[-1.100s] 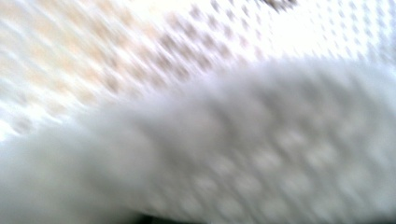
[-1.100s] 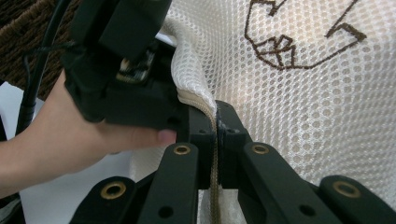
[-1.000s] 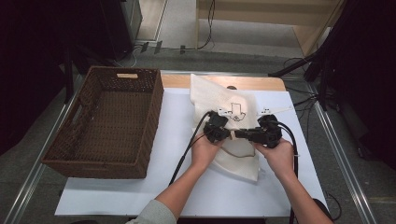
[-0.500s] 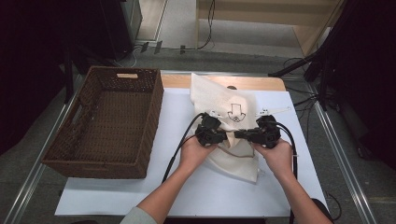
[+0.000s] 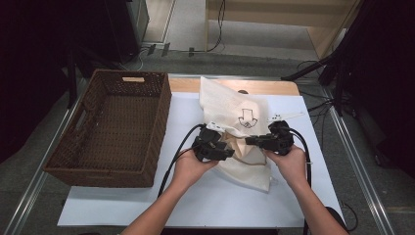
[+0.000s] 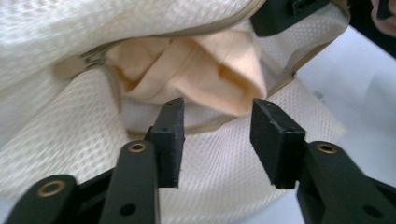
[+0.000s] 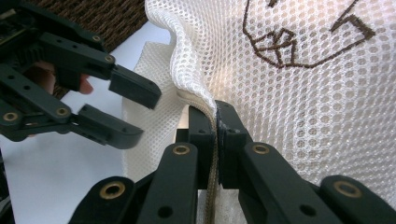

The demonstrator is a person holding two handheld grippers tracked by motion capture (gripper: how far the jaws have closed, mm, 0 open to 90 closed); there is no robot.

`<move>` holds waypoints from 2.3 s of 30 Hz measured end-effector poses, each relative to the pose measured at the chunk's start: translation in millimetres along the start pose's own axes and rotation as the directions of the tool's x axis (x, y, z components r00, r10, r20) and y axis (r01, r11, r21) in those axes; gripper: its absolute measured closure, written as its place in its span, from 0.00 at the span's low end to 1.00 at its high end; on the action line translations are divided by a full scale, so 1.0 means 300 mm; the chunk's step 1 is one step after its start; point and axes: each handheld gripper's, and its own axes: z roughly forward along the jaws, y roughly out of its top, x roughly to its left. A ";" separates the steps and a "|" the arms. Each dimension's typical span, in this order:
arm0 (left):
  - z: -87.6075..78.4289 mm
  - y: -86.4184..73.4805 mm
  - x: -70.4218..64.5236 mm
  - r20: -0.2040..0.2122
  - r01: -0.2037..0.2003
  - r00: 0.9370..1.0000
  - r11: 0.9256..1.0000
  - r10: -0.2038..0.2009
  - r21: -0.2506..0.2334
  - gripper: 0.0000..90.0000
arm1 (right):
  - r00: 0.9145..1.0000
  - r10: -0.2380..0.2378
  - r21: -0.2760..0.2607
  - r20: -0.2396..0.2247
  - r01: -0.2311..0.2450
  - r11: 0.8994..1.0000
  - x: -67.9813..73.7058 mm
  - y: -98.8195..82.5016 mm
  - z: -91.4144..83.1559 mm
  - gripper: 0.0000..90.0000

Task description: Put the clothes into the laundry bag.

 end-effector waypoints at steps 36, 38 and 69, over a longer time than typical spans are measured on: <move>-0.097 -0.125 0.097 -0.071 0.129 0.989 0.992 -0.129 -0.006 0.99 | 1.000 -0.013 0.005 -0.012 0.013 1.000 0.010 0.005 0.006 0.96; -0.119 -0.149 0.077 -0.068 0.122 0.990 0.992 -0.122 -0.015 0.99 | 1.000 -0.016 0.005 -0.011 0.016 1.000 0.015 0.005 0.007 0.96; -0.259 -0.320 -0.066 0.000 0.113 0.994 0.992 -0.113 -0.064 0.86 | 0.993 -0.112 0.067 -0.034 0.114 0.991 0.150 -0.063 0.036 0.96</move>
